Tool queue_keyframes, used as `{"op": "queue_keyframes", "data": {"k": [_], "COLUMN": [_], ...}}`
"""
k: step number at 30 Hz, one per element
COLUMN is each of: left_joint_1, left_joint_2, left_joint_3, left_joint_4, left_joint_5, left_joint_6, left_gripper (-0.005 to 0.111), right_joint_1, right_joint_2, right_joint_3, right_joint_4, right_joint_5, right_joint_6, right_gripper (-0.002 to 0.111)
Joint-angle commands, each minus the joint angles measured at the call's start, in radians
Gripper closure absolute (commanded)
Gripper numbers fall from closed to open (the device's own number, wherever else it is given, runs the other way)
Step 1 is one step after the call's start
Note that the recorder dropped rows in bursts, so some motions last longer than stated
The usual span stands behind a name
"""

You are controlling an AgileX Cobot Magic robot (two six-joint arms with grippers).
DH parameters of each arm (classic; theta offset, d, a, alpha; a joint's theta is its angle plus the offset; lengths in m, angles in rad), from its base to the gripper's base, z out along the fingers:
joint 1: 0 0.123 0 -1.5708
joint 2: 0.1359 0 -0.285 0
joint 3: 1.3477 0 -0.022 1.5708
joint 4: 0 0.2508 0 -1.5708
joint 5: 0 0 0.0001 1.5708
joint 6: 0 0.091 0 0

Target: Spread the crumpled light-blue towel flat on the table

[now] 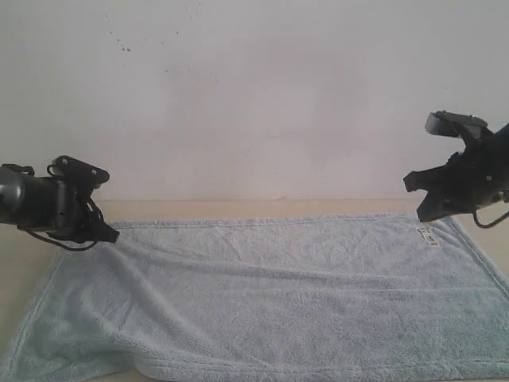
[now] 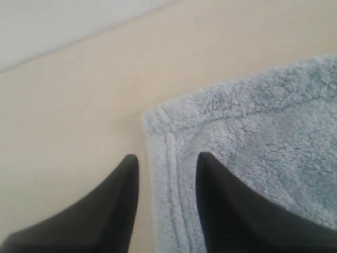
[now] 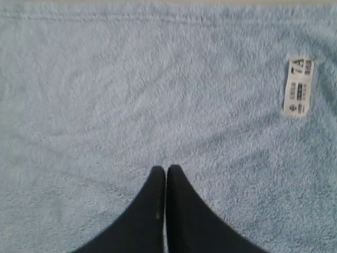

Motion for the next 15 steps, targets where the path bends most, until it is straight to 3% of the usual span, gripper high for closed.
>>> {"op": "queue_keyframes", "data": {"k": [1,3,12,15], "left_joint_1": [-0.022,-0.029,-0.131,-0.171], "left_joint_2": [-0.149,-0.226,-0.471,-0.542], "left_joint_3": [0.083,0.138,0.346,0.434], "left_joint_4": [-0.014,-0.014,-0.014,-0.014], "left_joint_5": [0.054,0.143,0.188,0.226], "left_joint_6": [-0.03,-0.035,-0.118,-0.164], "left_gripper": [0.072,0.072,0.072,0.072], "right_joint_1": [-0.001,-0.001,-0.007,-0.022], "right_joint_2": [-0.014,-0.014,-0.014,-0.02], "right_joint_3": [0.086,0.117,0.284,0.358], "right_joint_4": [-0.036,-0.073,-0.455,-0.491], "right_joint_5": [-0.021,-0.025,-0.056,-0.083], "right_joint_6": [-0.014,-0.014,0.178,0.207], "right_gripper": [0.108,0.108,0.108,0.108]}}
